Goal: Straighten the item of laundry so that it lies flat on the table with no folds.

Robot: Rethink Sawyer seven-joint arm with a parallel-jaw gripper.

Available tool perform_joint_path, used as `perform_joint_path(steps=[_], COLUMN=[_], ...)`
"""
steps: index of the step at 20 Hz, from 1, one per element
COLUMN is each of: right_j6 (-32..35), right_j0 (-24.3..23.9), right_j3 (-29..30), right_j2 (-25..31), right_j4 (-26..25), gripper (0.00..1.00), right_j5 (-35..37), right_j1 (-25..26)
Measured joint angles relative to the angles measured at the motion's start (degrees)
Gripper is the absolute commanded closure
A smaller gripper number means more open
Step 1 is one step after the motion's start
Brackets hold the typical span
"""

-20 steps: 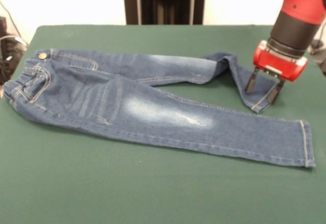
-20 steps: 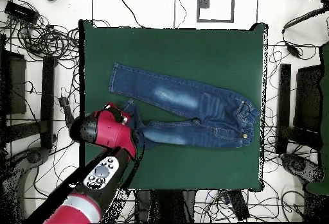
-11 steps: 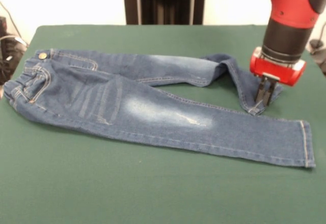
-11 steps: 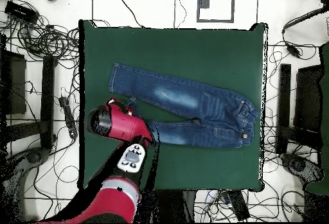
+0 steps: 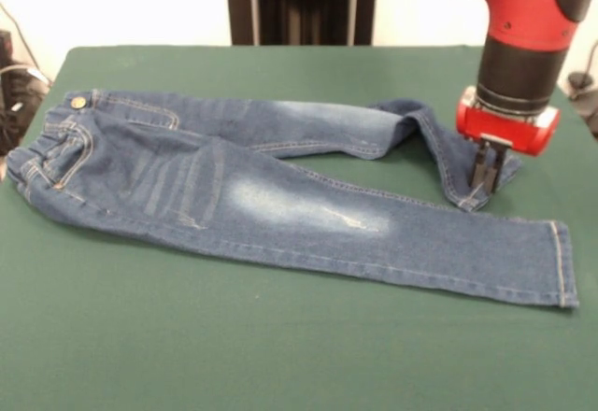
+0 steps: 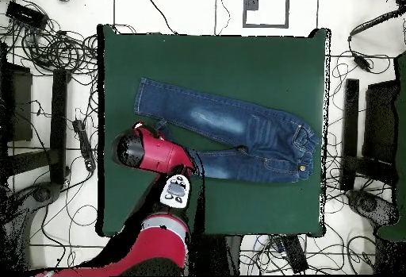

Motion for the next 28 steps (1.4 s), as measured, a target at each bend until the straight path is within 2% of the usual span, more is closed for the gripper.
perform_joint_path(steps=[4, 11, 21, 28], right_j6=[0.0, 0.0, 0.0, 0.0], right_j0=[-0.6, -3.3, -3.6, -2.7], right_j3=[0.4, 4.9, 9.5, 11.5], right_j2=[0.8, 5.8, 10.9, 12.3], right_j4=[-0.2, -0.2, -0.2, -0.1], gripper=[1.0, 1.0, 1.0, 1.0], right_j5=[0.0, 0.0, 0.0, 0.0], right_j1=[-0.4, -4.3, -6.9, -7.1])
